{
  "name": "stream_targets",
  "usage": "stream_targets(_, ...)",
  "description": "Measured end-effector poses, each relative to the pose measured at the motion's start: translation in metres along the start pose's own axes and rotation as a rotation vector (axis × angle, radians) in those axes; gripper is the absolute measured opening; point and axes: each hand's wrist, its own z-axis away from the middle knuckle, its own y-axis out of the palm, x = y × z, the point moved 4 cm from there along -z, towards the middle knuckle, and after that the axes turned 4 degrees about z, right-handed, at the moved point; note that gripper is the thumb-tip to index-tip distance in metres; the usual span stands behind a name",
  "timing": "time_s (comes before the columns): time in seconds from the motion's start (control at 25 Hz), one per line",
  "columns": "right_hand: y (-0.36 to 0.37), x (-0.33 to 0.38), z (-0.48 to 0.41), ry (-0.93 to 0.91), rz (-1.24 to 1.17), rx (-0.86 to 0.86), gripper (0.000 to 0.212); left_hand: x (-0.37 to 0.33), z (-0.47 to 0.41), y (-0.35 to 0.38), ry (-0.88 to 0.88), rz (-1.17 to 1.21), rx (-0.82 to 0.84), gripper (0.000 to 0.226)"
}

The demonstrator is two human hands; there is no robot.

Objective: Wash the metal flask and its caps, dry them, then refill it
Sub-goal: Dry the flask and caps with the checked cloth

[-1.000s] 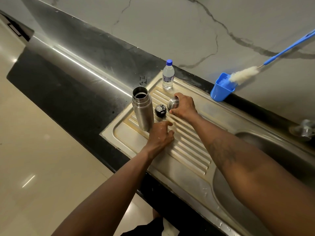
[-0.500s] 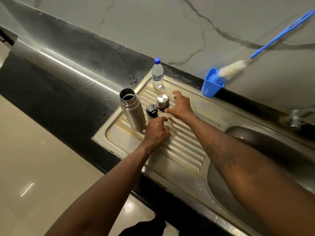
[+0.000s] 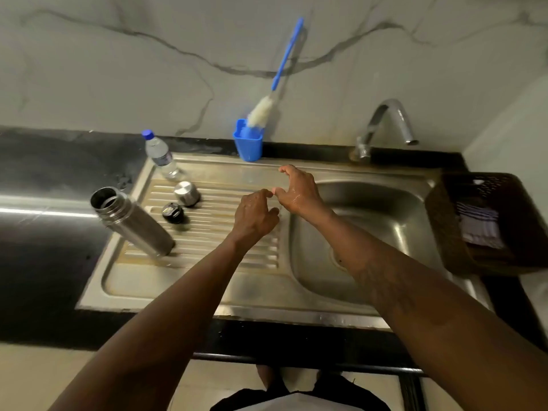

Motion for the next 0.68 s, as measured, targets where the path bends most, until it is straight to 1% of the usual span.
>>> stream_targets(0.12, -0.044, -0.038, 0.022, 0.062, 0.009, -0.078, 0.058, -0.05, 0.003, 0.016, 0.076, -0.007, 0.047, 0.053)
stream_targets(0.28, -0.094, -0.076, 0.051, 0.07, 0.008, -0.196, 0.048, -0.123, 0.011, 0.038, 0.202, 0.024, 0.063, 0.045)
stream_targets(0.4, -0.131, -0.106, 0.068, 0.076, -0.013, -0.302, 0.033, -0.173, 0.017, 0.061, 0.267, 0.033, 0.068, 0.048)
stream_targets(0.48, -0.156, -0.127, 0.08, 0.073, -0.016, -0.356, 0.026, -0.2, 0.02, 0.079, 0.294, 0.053, 0.098, 0.042)
stream_targets(0.56, -0.18, -0.152, 0.091, 0.081, -0.002, -0.368, 0.021, -0.226, 0.022, 0.101, 0.313, 0.056, 0.129, 0.036)
stream_targets(0.68, -0.207, -0.191, 0.098, 0.143, -0.01, -0.417, 0.006, -0.257, 0.021, 0.138, 0.333, 0.02, 0.168, 0.038)
